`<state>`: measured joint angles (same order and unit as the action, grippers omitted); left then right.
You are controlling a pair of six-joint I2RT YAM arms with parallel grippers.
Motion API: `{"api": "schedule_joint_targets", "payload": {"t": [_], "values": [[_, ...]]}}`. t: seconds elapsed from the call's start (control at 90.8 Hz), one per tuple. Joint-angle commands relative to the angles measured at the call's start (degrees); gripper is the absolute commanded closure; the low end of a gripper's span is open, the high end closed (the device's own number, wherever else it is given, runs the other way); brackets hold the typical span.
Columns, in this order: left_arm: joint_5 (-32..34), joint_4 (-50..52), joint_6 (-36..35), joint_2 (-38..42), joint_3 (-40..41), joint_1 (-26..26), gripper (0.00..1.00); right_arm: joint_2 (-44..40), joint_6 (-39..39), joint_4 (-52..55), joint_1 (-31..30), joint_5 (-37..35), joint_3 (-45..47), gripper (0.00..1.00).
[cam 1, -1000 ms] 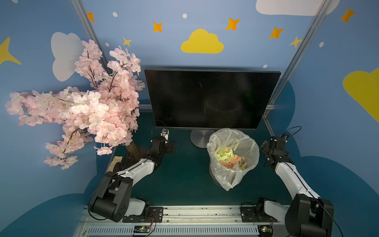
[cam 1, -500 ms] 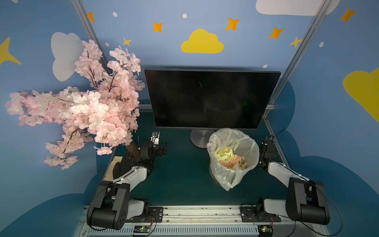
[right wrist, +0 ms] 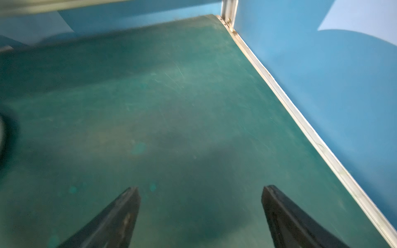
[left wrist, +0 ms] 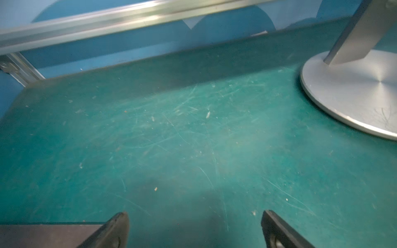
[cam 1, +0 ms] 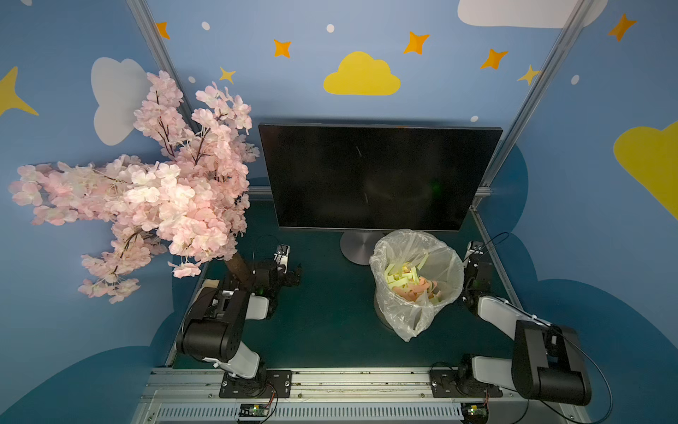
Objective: Remove the sticky note from the monitor
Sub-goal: Reset both arms
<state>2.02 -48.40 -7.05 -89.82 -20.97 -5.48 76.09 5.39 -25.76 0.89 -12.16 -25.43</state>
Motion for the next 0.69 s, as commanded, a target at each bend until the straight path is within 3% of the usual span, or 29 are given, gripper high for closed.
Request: {"api": "schedule_joint_targets", "payload": {"t": [0.0,0.044,0.11,0.231,0.683], "values": [[-1.21,-3.36,0.63,0.09,-0.81,0.22,0.01,6.38,-5.35,-14.67,-4.33,0.43,2.35,0.09],[-1.22,-3.27,0.74,0.10,-0.78,0.25,0.01,9.00,-8.35,-17.99,-5.43,-0.14,2.01,0.10],[-2.18,-2.70,1.02,0.00,-1.15,0.71,0.01,10.31,-5.45,-17.92,-4.14,0.28,1.45,0.10],[-3.78,-2.51,1.63,-0.01,-1.27,1.69,0.00,8.25,-6.88,-6.43,-3.39,2.98,-2.13,0.07],[-3.96,-3.12,1.35,0.26,-0.80,1.61,0.00,7.95,-6.67,-7.14,-4.03,1.95,-1.78,0.04]]}}
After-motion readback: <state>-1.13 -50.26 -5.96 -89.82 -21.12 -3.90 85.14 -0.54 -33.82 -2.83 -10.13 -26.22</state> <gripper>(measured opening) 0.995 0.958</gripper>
